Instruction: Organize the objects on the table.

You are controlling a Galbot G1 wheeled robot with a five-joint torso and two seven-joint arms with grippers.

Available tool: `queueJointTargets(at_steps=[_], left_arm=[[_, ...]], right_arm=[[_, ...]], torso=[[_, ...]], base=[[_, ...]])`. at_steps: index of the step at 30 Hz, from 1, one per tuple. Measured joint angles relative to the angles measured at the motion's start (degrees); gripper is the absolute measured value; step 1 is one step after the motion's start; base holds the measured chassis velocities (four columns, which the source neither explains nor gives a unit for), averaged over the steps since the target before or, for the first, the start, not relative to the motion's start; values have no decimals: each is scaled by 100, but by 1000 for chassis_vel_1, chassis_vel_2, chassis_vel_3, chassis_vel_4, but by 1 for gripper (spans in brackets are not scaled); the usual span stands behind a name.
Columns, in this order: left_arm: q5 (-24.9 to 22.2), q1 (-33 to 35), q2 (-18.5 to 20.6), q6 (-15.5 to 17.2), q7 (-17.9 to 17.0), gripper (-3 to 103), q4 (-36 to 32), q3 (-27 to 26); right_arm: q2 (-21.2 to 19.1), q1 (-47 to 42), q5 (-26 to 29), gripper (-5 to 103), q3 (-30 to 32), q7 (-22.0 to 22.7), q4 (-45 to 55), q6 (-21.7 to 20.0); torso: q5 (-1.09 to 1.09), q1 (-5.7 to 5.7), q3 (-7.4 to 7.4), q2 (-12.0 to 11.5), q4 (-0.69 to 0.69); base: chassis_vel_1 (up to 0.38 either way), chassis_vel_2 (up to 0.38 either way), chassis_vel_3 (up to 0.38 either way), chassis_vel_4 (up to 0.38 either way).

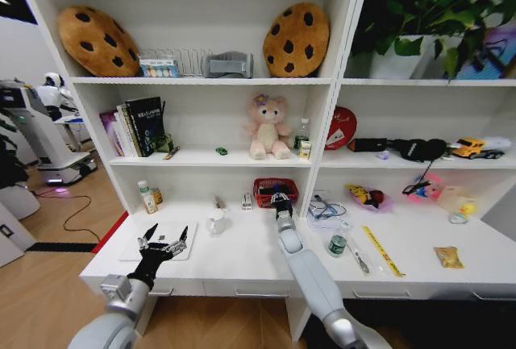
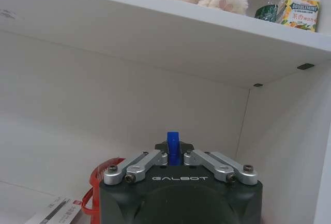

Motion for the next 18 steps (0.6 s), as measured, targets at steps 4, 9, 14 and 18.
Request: queueJointTargets(at_steps=[4,9,14,18], left_arm=[[0,0,0,0,0,100,0,0],[0,0,0,0,0,100,0,0],[0,0,0,0,0,100,0,0],[0,0,0,0,-1,100,0,0]], right_arm=[[-17,-66,38,14,-17,81,63,-58],[-77,-148,54,30,-65,177,236,-114],[-185,-321,168,47,-221,465,600,-332],[-425,-797,879,63,-691,1313,1704,-1302]], torso=[[0,0,0,0,0],[0,0,0,0,0],[0,0,0,0,0],[0,0,0,1,0]], base=[[0,0,0,0],[0,0,0,0],[0,0,0,0],[0,0,0,0]])
